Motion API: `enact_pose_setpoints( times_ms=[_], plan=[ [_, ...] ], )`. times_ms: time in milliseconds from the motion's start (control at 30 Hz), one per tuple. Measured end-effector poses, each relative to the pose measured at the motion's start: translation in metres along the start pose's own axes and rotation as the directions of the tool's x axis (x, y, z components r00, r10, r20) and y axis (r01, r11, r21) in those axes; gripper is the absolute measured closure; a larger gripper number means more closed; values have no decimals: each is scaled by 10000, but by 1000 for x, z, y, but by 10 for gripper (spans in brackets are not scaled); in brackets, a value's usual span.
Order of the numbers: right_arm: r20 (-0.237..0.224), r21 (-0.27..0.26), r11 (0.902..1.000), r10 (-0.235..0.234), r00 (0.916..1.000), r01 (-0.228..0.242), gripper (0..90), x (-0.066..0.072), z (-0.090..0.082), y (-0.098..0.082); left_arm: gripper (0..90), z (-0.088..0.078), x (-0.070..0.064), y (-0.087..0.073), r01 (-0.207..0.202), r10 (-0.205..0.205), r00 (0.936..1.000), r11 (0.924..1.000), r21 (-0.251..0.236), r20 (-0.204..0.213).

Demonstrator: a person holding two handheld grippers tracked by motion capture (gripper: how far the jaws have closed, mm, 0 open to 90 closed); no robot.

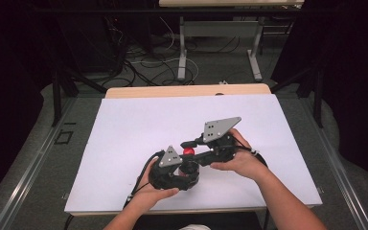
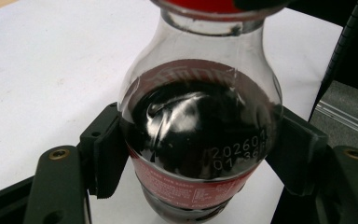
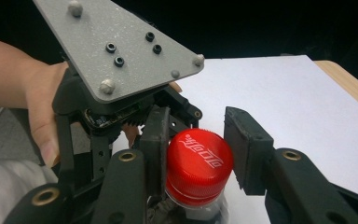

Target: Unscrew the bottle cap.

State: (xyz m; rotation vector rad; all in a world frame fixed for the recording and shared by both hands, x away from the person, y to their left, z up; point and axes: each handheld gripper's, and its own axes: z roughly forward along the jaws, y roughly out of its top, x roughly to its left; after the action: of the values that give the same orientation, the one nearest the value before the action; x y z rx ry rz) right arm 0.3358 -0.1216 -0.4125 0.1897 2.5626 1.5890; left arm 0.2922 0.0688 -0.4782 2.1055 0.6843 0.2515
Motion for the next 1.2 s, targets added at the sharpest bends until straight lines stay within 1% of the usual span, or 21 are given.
enact_pose_setpoints(
  times_ms=[67,100,133,167,200,233,267,300,367,400,533,567,600,667,733,800,1000,1067,1100,1167,1200],
  plan=[
    [146,115,9999,0,9999,-2,603,2,1,1,302,0,0,-1,77,-77,9999,10000,-63,-101],
    [282,14,10000,26,9996,-27,563,2,2,1,302,0,1,-1,105,-105,9999,9999,-66,-63],
    [380,-10,9997,252,9990,-252,530,4,2,1,302,-1,2,0,114,-114,9999,9999,30,-20],
    [505,9,9996,273,9983,-274,520,5,1,1,301,-1,2,0,130,-130,9999,9999,6,-72],
    [773,-64,9997,254,9967,-250,494,6,1,1,301,-1,2,-1,161,-162,9998,9998,-104,-139],
    [976,-33,9996,273,9949,-271,473,7,1,2,301,-2,3,0,183,-183,9998,9998,27,-68],
    [1153,-56,9992,399,9925,-396,459,10,0,2,302,-1,4,-1,184,-186,9996,9998,-102,-214],
    [1350,9,9992,384,9901,-388,447,11,0,2,302,-2,4,-1,200,-202,9995,9998,-91,-222],
    [1847,24,9986,510,9815,-523,433,15,-1,2,301,-2,5,-2,350,-352,9990,9994,-62,-267],
    [2010,-43,9973,733,9768,-740,433,18,-1,1,302,-2,6,-2,408,-409,9987,9992,-53,-297],
    [3034,-87,9951,966,9480,-986,440,29,0,0,301,-1,7,-2,409,-409,9980,9992,-26,-485],
    [3185,-76,9950,965,9430,-993,445,33,0,0,301,-1,8,-2,372,-374,9982,9993,-52,-465],
    [3262,-99,9946,1011,9399,-1035,455,36,1,0,301,-1,8,-2,439,-437,9983,9990,44,-397],
    [3415,12,9951,922,9353,-985,476,41,4,0,302,0,8,-3,436,-437,9979,9990,-47,-471],
    [3425,10,9956,878,9354,-938,491,44,7,1,301,0,8,-3,349,-349,9985,9994,0,-433],
    [3643,100,9963,758,9282,-853,514,45,10,1,302,0,8,-3,268,-264,9987,9996,89,-433],
    [3841,-83,9930,1123,9165,-1182,557,43,17,1,302,1,7,-3,199,-193,9985,9997,105,-514],
    [3926,-104,9931,1116,9129,-1170,580,42,19,1,302,1,7,-3,181,-175,9985,9998,120,-512],
    [3973,-83,9930,1113,9109,-1177,600,42,20,1,302,1,6,-3,275,-269,9982,9996,109,-534],
    [3889,-100,9930,1123,9144,-1177,604,40,20,2,302,0,8,-3,241,-236,9987,9996,115,-442],
    [3777,-63,9932,1101,9194,-1164,606,38,19,2,302,0,8,-3,253,-249,9987,9996,98,-449]
  ],
)
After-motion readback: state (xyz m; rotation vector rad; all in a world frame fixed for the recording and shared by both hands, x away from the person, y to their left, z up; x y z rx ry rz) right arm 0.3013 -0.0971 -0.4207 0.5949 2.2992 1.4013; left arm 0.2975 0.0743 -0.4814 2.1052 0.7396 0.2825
